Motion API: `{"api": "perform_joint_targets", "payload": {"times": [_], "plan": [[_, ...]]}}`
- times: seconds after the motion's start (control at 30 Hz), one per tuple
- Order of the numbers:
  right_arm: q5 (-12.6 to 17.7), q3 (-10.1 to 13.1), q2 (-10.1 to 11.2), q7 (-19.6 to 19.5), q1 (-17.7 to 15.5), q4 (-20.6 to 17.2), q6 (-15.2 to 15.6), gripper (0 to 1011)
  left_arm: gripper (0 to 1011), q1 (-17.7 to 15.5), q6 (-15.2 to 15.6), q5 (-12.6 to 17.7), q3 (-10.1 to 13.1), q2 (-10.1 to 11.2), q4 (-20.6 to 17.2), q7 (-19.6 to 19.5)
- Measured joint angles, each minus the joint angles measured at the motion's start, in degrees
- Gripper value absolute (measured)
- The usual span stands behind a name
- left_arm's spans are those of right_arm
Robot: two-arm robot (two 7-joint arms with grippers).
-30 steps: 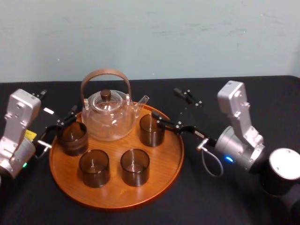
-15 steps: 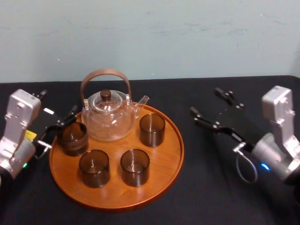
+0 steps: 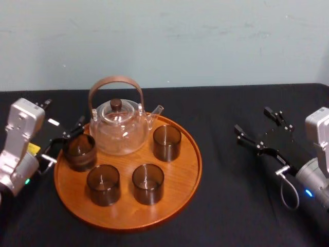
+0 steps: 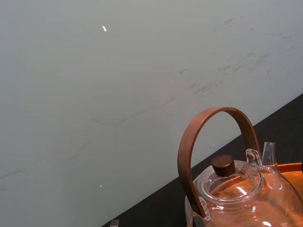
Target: Pick up the glass from the table and place it on the tray.
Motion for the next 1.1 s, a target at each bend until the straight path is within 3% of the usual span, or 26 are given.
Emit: {"api": "perform_joint_targets", "payload": {"times": [1.1], "plan": [[0.5, -0.4, 0.1, 0.6, 0.3, -0.2, 0.0, 1002, 1002, 0.0, 0.0, 0.0, 0.0, 0.0, 0.0, 0.0]]}}
